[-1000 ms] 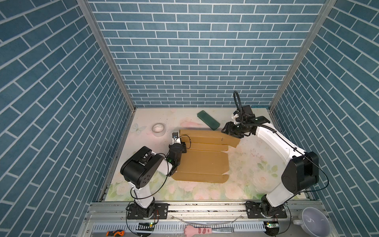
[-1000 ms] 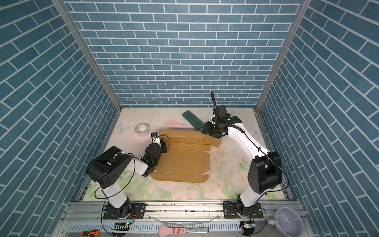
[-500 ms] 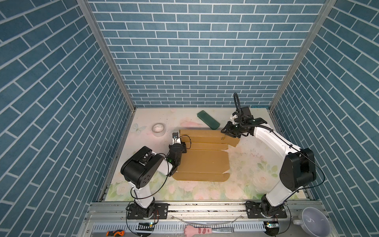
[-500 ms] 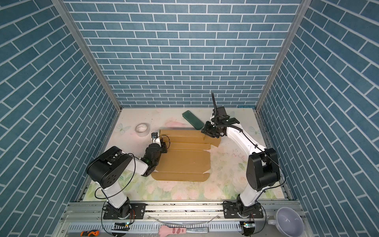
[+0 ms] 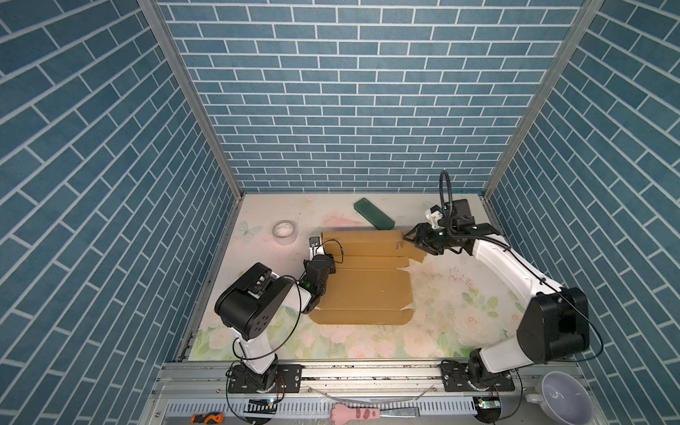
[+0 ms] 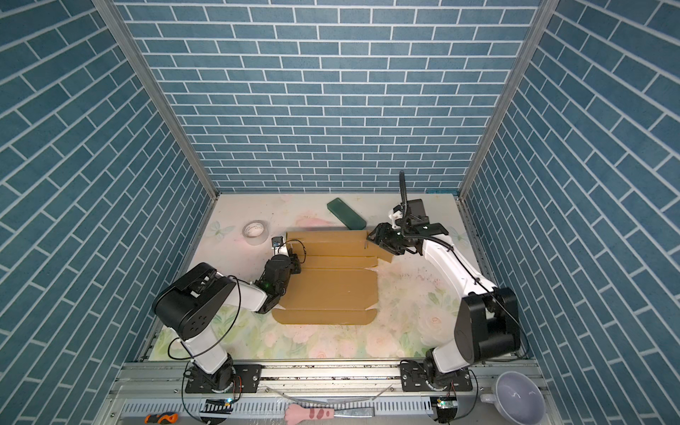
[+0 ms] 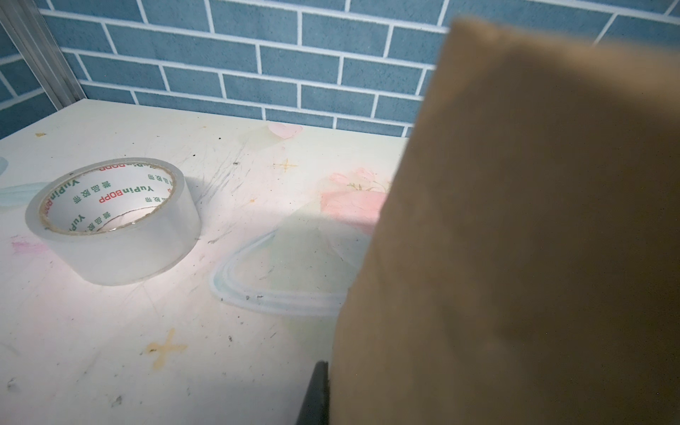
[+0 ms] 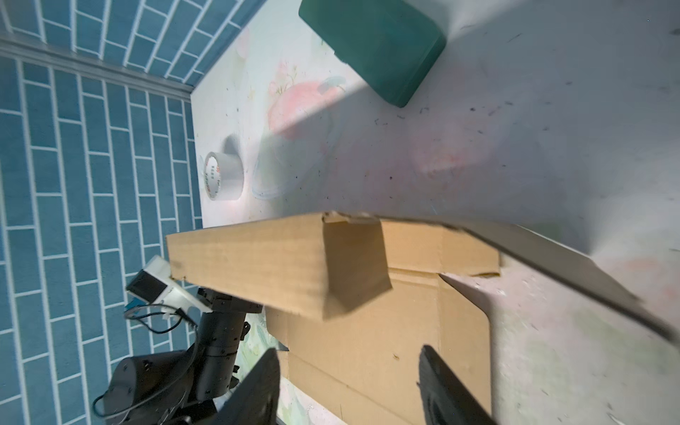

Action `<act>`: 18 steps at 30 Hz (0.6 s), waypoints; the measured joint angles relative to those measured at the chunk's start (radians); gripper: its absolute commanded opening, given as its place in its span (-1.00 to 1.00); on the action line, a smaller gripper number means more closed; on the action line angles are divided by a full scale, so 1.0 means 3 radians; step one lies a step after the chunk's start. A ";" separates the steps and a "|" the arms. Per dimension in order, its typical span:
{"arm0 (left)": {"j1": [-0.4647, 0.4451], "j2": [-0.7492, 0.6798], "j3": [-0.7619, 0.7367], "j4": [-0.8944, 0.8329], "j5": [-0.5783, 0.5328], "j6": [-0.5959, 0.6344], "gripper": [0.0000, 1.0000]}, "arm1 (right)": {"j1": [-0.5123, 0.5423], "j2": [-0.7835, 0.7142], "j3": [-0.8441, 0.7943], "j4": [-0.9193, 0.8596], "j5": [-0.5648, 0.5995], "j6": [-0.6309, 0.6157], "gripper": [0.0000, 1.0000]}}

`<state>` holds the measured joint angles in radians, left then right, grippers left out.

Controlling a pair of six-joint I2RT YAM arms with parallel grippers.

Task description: Fold the paper box

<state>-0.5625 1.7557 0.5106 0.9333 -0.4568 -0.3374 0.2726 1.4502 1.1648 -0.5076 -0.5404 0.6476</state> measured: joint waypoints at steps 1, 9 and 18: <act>0.0000 0.0000 0.0019 -0.0032 -0.0001 -0.0011 -1.00 | -0.0053 -0.0116 -0.0090 0.0020 -0.0014 0.0000 0.16; 0.0000 -0.0041 0.0139 -0.0312 0.0027 -0.0061 -1.00 | -0.0089 -0.0629 -0.1490 0.0932 0.0036 0.0532 -0.35; 0.0001 -0.0074 0.0225 -0.0542 0.0085 -0.0117 -1.00 | -0.0067 -0.0112 -0.1682 0.1595 0.0488 0.0992 -0.52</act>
<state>-0.5621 1.7336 0.5781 0.7708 -0.4313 -0.3725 0.2523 1.4166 0.6601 -0.0292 -0.3939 0.9451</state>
